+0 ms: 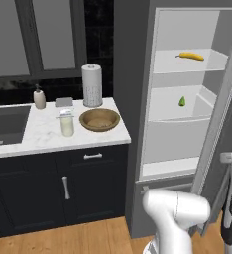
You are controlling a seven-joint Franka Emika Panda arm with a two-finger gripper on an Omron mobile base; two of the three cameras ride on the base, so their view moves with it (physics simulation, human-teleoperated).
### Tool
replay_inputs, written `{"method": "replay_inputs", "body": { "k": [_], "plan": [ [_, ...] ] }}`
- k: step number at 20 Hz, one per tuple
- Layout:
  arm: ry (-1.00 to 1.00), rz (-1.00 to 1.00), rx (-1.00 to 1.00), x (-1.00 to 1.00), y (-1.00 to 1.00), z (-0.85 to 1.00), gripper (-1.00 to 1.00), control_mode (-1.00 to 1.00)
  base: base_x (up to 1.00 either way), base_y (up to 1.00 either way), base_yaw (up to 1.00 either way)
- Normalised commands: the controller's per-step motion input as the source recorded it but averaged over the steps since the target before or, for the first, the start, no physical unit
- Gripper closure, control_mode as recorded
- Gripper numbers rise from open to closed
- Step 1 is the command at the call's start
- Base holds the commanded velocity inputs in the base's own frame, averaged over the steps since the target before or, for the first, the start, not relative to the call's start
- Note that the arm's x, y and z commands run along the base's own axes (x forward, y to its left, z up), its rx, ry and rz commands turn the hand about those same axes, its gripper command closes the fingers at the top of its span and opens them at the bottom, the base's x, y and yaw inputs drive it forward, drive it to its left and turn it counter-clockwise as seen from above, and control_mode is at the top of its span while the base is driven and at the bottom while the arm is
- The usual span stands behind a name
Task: Grab a lemon wedge from the fridge and one ice cube from the ice bowl, and put them in the glass of lemonade.
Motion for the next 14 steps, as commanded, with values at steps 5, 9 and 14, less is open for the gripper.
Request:
{"method": "replay_inputs", "body": {
  "k": [5,9,14],
  "plan": [
    [0.11,-0.19,0.01,-0.92,-0.44,0.04,1.00,-1.00,0.00,0.00,0.00],
    [0.16,-0.15,-0.02,-0.68,-0.02,0.45,-1.00,-1.00,0.00,0.00,0.00],
    [0.00,-0.01,-0.18,-0.43,0.43,0.72,-1.00,-1.00,0.00,0.00,0.00]
  ]
}}
